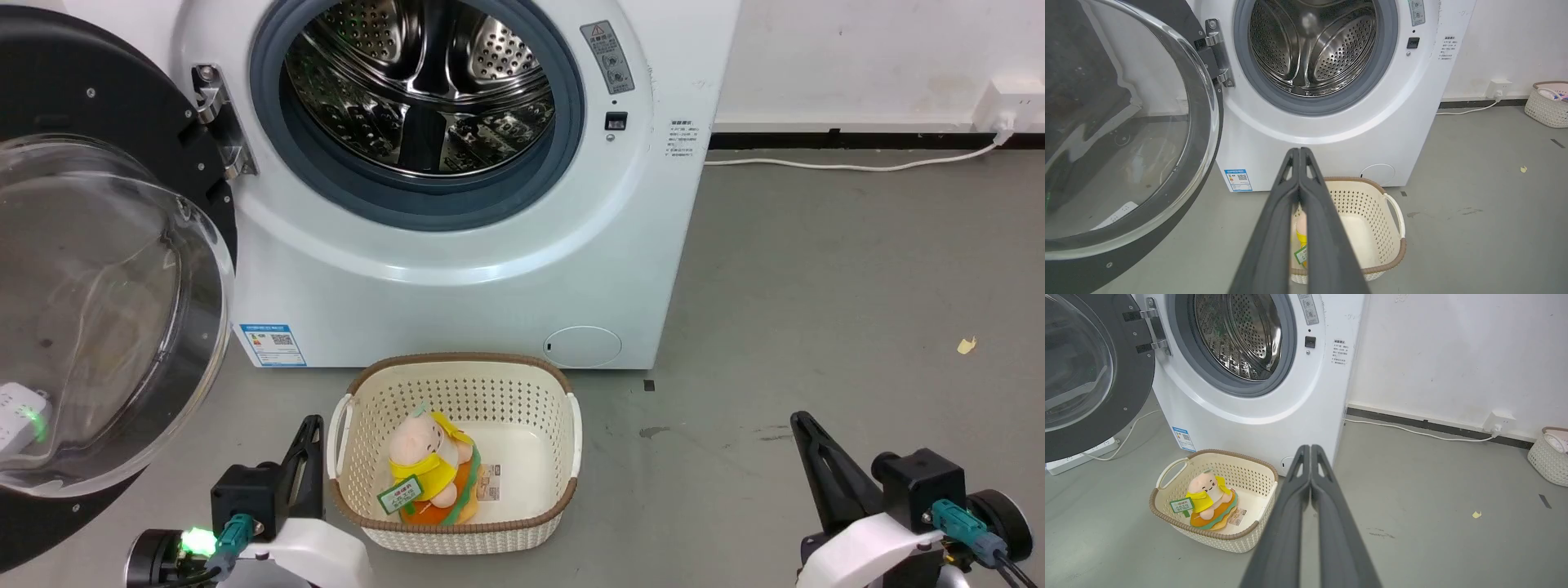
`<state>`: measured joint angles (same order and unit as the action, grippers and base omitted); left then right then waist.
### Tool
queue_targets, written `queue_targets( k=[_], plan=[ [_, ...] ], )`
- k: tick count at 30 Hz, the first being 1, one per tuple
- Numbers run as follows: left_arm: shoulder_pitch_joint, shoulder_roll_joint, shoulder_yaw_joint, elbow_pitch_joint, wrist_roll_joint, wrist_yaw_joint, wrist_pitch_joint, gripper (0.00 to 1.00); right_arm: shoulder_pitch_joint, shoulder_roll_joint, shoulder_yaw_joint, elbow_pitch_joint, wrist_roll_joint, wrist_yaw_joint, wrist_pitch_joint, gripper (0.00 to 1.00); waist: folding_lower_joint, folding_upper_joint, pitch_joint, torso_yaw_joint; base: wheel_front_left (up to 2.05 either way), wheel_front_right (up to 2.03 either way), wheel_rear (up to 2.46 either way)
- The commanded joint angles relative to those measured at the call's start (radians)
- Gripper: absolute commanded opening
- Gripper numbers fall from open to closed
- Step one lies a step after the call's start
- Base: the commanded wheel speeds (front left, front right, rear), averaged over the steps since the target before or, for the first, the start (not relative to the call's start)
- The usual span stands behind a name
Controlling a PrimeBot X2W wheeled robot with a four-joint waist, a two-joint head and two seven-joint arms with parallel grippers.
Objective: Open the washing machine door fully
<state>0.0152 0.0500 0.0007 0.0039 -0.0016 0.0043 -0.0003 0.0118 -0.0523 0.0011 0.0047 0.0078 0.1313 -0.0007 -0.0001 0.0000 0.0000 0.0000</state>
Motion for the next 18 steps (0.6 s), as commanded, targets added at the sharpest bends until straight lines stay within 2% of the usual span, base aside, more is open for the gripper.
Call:
queue_targets(
  k=[1,18],
  plan=[
    [-0.015,0.0,-0.001,-0.004,0.002,-0.004,0.0,0.0,-0.012,0.002,-0.001,-0.005,-0.008,-0.001,0.001,0.0,0.0001,0.0,0.0,0.0,0.0,0.0,0.0],
    [-0.015,0.0,-0.001,-0.004,0.002,-0.004,0.0,0.0,-0.012,0.002,-0.001,-0.005,-0.008,-0.001,0.001,0.0,0.0001,0.0,0.0,0.0,0.0,0.0,0.0]
  ],
)
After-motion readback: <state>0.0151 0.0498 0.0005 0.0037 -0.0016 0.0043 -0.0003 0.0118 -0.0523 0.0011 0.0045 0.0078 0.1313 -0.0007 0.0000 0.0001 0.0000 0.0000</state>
